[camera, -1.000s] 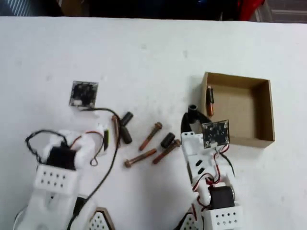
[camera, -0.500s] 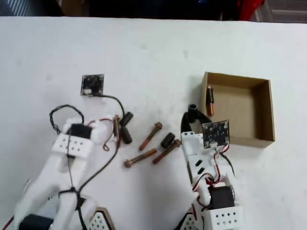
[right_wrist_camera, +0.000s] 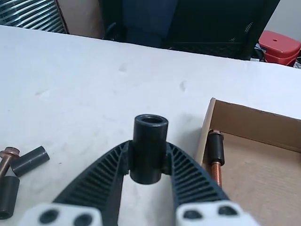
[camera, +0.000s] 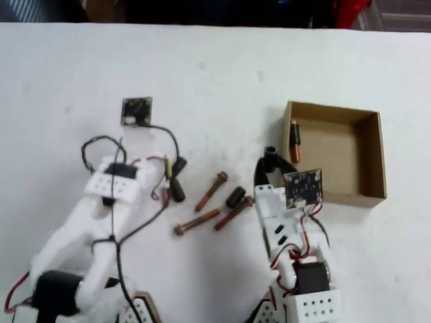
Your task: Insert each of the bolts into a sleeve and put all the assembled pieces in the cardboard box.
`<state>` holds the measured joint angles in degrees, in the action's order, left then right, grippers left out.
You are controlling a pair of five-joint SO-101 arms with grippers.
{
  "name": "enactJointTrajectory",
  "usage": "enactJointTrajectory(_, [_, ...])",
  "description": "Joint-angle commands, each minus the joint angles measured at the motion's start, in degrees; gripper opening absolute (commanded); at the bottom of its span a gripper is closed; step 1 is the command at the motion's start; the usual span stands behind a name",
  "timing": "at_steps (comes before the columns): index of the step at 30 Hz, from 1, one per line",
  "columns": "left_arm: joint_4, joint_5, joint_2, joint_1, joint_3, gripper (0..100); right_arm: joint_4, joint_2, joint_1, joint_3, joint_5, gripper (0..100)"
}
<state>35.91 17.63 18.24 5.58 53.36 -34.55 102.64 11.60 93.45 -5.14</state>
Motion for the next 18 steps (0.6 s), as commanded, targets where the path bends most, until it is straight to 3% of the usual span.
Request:
enactJointTrajectory(1, [1.1, 0.4, -4.2, 0.9, -5.7, 7, 0.2, 0.6, -0.5, -0.4, -0.1, 1.7])
enactJointTrajectory(14, [1.1, 0.5, -16.9, 0.9, -12.4, 8, 0.0, 0.6, -0.5, -0.4, -0.1, 1.7])
enactJointTrajectory(18, [3.7, 0.6, -17.5, 0.9, -13.5, 13, 0.0, 0.6, -0.5, -0.4, -0.1, 1.7])
